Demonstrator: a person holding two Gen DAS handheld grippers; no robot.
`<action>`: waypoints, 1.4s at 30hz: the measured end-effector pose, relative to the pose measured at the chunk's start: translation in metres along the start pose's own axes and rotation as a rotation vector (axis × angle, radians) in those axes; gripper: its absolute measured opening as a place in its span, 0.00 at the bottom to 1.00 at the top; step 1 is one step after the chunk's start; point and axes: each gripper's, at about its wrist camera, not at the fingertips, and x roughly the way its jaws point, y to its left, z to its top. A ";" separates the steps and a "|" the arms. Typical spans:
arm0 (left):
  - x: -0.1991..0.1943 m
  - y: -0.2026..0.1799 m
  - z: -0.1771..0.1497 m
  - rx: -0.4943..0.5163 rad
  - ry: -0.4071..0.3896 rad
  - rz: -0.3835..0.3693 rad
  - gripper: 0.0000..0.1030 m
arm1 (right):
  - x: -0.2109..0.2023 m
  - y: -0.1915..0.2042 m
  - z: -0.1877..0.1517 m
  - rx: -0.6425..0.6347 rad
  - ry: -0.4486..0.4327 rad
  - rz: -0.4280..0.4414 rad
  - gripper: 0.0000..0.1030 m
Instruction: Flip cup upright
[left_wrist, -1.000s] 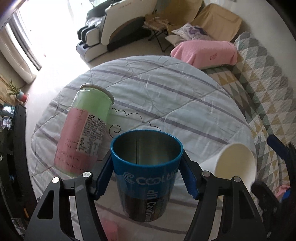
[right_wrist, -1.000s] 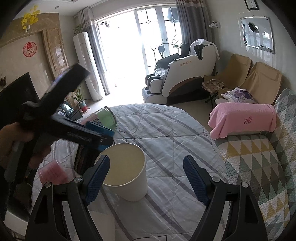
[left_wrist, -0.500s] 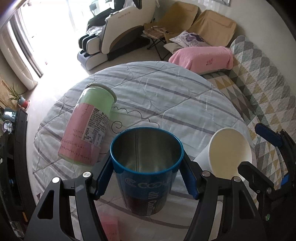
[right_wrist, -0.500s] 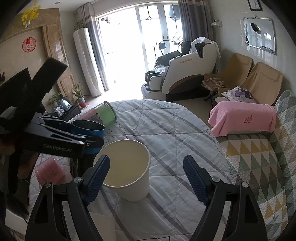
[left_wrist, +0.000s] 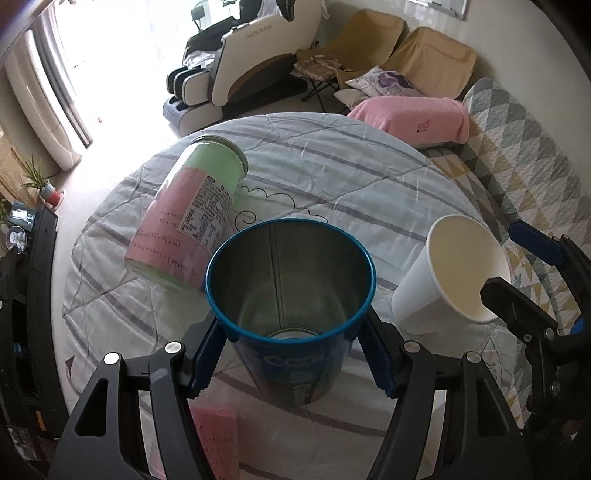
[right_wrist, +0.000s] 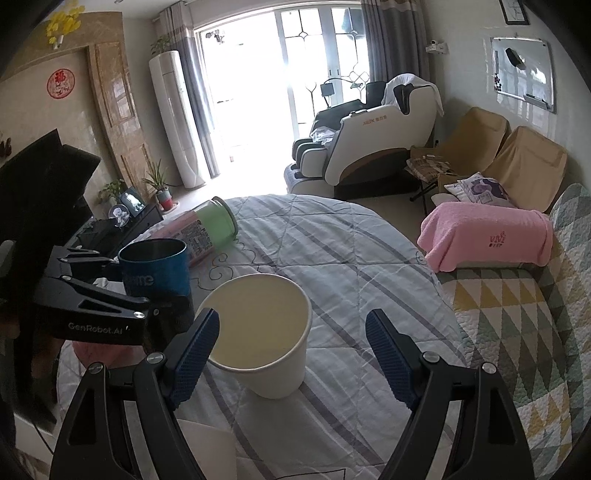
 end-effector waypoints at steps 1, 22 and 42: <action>0.000 0.000 0.000 -0.001 0.000 -0.001 0.68 | 0.000 0.000 0.000 0.000 0.001 0.001 0.80; -0.025 0.008 -0.021 -0.019 -0.051 -0.011 0.80 | -0.009 0.010 -0.002 -0.017 0.017 -0.006 0.80; -0.001 0.006 -0.001 -0.072 0.023 -0.009 0.81 | -0.015 0.001 0.002 0.021 0.012 0.017 0.80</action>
